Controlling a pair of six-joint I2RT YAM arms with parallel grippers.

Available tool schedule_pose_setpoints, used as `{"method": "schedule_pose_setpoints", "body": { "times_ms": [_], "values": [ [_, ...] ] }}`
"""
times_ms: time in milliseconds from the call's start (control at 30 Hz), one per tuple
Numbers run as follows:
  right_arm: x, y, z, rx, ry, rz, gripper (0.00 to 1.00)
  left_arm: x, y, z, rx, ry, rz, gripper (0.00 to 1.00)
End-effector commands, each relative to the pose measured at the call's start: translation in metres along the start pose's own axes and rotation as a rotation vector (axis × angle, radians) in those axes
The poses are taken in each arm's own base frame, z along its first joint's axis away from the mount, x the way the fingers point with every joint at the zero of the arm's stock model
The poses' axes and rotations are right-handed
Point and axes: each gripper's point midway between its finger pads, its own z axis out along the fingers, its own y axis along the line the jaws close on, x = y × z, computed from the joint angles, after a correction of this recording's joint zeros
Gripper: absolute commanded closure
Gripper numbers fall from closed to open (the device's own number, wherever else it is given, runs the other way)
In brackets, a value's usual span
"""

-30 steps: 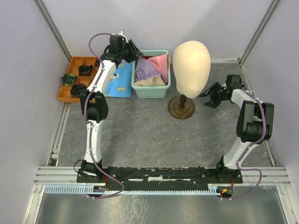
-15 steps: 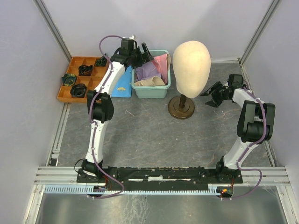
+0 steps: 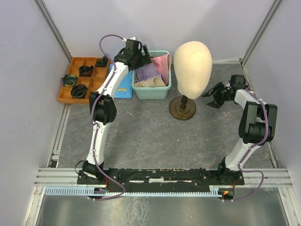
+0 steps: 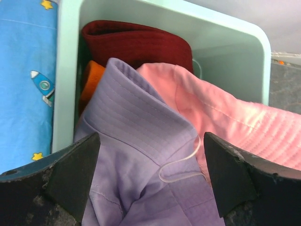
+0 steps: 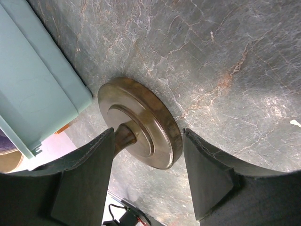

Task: Stack the hats
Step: Pick up the hat from the bin.

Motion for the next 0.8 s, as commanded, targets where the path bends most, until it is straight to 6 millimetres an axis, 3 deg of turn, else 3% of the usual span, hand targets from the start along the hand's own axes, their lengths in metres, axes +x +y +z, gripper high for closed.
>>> {"method": "schedule_pose_setpoints", "body": {
  "times_ms": [0,367,600,767],
  "values": [
    [-0.007,0.013,-0.014,-0.045,-0.038,-0.045,0.32,-0.012,0.020,0.002,-0.097,-0.049,-0.017,0.06],
    [-0.013,0.005,-0.021,-0.056,-0.047,-0.029,0.32,-0.001,0.013,0.020,-0.044,-0.025,-0.077,0.12],
    [-0.017,0.002,-0.023,-0.069,-0.050,-0.017,0.32,0.005,0.008,0.027,-0.023,-0.017,-0.093,0.21],
    [-0.020,0.000,-0.023,-0.077,-0.053,-0.007,0.32,0.014,0.012,0.035,-0.031,0.003,-0.105,0.44]
  ]
}}
